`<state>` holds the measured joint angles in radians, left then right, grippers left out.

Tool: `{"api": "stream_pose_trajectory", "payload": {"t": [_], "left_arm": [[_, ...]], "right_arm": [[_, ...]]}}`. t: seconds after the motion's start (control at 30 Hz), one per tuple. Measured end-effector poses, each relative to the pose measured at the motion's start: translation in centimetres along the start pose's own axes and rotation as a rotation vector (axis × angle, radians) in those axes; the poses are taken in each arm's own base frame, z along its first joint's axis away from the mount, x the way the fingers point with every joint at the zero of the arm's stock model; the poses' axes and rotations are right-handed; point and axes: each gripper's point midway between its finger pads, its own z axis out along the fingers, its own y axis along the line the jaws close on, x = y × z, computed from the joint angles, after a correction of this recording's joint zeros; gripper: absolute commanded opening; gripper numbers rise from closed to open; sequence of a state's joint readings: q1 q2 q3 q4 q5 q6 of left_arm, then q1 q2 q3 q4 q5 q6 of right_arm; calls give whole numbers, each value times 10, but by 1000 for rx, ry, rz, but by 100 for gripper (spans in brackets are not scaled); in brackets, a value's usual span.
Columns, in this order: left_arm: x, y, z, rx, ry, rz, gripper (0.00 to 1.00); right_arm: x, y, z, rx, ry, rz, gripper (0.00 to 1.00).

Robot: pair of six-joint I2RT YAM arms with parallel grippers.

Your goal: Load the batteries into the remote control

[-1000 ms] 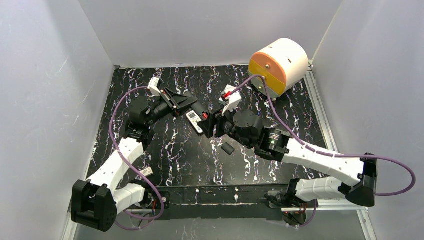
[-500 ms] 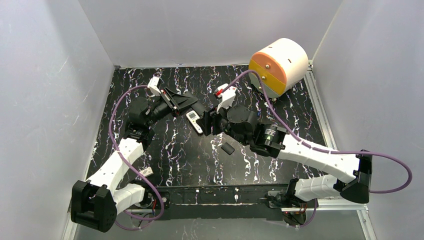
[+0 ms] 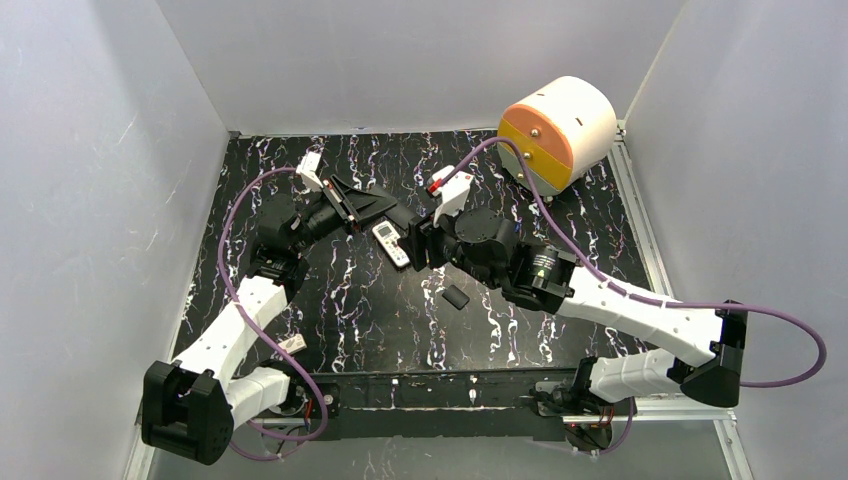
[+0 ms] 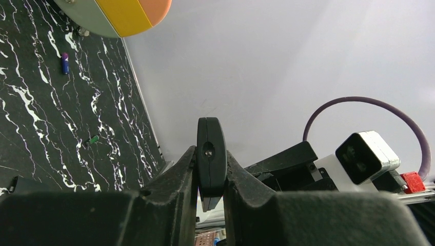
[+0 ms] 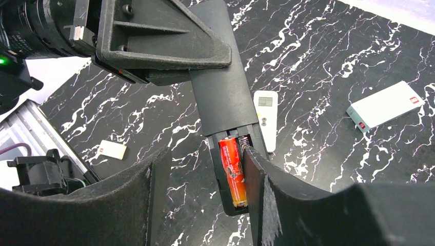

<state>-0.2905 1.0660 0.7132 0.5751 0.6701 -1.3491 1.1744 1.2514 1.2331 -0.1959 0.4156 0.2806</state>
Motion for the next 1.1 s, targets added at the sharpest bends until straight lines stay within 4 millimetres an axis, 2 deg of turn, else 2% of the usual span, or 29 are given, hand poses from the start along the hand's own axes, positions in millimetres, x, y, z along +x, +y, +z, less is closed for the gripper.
{"api": "stream_pose_trajectory", "payload": {"t": [0.6,1.1], "left_arm": [[2,1,0,-7,13,3,0],[2,-10,0,21,21,30,0]], "right_arm": [[3,1,2,-23,67,-134,61],[-13,1,-4,-40,13,-155,62]]}}
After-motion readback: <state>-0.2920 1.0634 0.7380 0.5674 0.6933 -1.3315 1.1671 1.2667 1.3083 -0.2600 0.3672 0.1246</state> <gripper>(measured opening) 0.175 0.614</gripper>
